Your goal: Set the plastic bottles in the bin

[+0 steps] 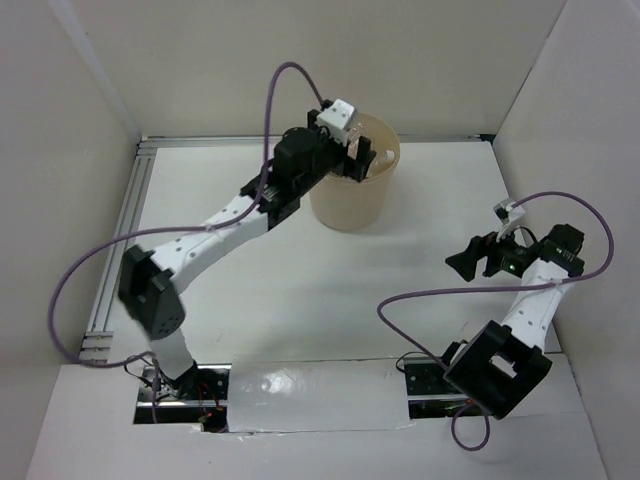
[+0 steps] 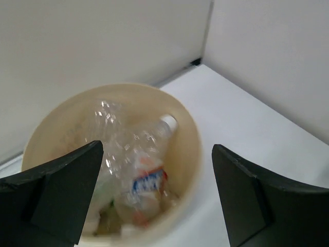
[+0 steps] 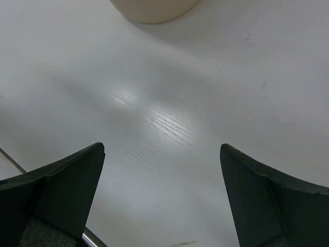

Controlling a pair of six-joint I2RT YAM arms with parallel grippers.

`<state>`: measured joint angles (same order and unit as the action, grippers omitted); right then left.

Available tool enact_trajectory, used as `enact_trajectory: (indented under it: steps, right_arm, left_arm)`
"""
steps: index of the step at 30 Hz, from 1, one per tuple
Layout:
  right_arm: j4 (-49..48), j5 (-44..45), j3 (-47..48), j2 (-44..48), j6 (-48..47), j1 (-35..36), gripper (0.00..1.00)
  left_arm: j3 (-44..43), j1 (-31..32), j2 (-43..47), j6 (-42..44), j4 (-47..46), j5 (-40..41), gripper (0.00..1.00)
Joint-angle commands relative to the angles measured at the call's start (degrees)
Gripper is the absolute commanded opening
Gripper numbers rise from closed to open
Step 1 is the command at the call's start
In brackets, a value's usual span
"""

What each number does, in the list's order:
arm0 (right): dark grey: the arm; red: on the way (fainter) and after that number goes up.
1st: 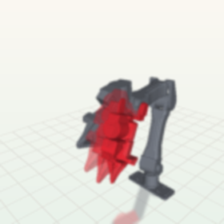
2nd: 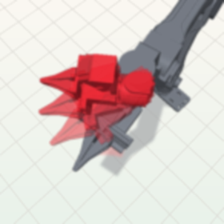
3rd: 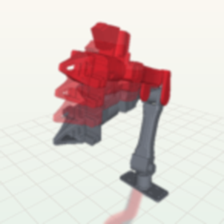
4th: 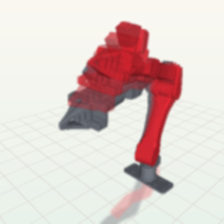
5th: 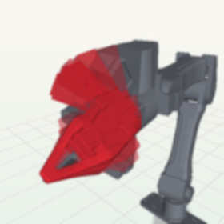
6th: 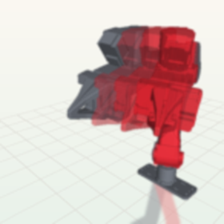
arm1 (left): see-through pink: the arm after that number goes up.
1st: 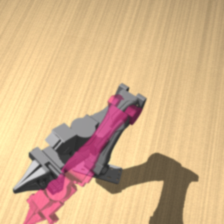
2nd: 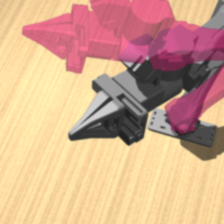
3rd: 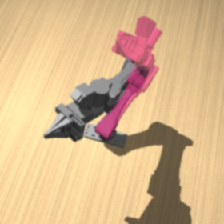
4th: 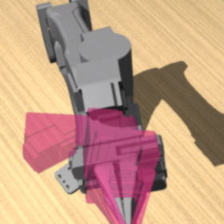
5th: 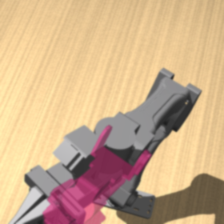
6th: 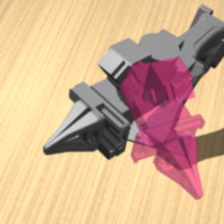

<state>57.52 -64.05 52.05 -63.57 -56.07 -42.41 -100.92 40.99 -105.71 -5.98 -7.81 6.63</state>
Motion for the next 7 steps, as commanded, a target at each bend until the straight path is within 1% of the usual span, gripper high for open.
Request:
enact_trajectory:
  steps: [1,2,3,4,5,6,7]
  right_arm:
    - [-2.94,3.93,1.39,2.57,4.58,-0.39,1.0]
    - [-3.63,3.93,1.39,2.57,4.57,-0.39,1.0]
    - [-3.64,3.93,0.86,2.57,4.57,-0.39,1.0]
    - [-7.03,5.07,0.86,3.18,5.35,-0.39,1.0]
    - [-9.24,5.69,0.25,3.8,9.97,-0.39,1.0]
    - [-11.09,6.21,0.24,3.81,11.67,-0.91,1.0]
    - [-12.59,6.22,0.24,3.81,12.82,-0.92,1.0]
  left_arm:
    - [12.99,1.63,14.62,-0.61,-6.6,-4.25,1.0]
    - [17.04,1.63,21.18,-2.09,-7.21,-4.96,1.0]
    - [24.99,1.63,24.38,-2.72,-7.22,-5.57,1.0]
    - [28.64,2.33,27.46,-2.72,-6.61,-5.58,1.0]
    - [32.25,2.34,30.53,-3.94,-5.99,-4.19,1.0]
    - [39.24,2.34,36.74,-6.3,-5.11,-3.22,1.0]
    - [42.88,2.34,39.94,-7.81,-4.41,-3.21,1.0]
